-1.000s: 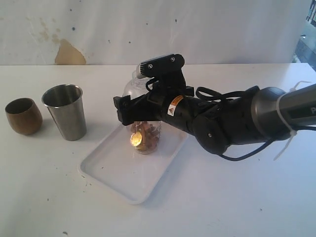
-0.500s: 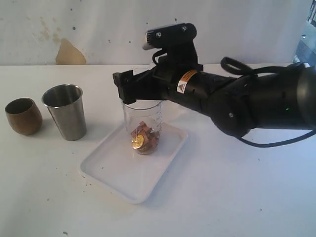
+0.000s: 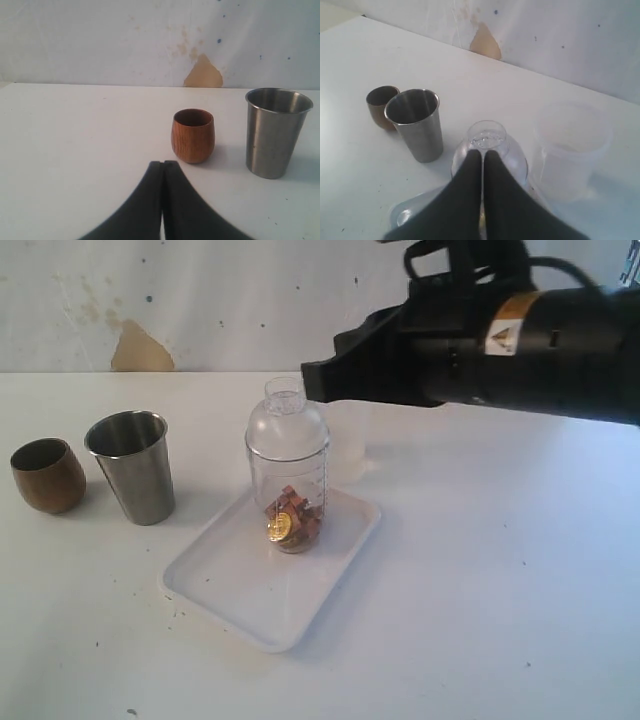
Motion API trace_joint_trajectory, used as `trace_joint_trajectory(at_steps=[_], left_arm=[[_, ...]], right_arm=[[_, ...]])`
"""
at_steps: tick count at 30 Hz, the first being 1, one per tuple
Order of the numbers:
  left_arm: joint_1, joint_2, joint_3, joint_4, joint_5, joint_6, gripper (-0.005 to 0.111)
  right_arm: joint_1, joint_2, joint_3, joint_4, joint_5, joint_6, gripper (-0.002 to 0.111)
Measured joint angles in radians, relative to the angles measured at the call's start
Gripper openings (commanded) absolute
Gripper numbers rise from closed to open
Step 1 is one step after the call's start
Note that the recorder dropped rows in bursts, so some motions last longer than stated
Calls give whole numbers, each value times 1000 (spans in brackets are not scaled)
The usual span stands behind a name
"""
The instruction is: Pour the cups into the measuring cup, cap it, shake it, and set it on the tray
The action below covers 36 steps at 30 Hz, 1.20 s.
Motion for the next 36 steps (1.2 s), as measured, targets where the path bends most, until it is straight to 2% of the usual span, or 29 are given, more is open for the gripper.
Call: trace_joint_trajectory(at_steps=[6,10,14,27,30,36], left_arm=[[0,0,0,0,0,0,0],[0,0,0,0,0,0,0],[0,0,0,0,0,0,0],[0,0,0,0,0,0,0],[0,0,0,0,0,0,0],[0,0,0,0,0,0,0]], right_arm=[[0,-226,138,0,48,24,0],[0,-358,200,6,158,44,0],[0,-457,205,6,263,46,0],[0,-635,207,-53,283,-8,0],[-4,-671,238,-61,210,-11,0],[-73,-784,393,-68,-91,-11,0]])
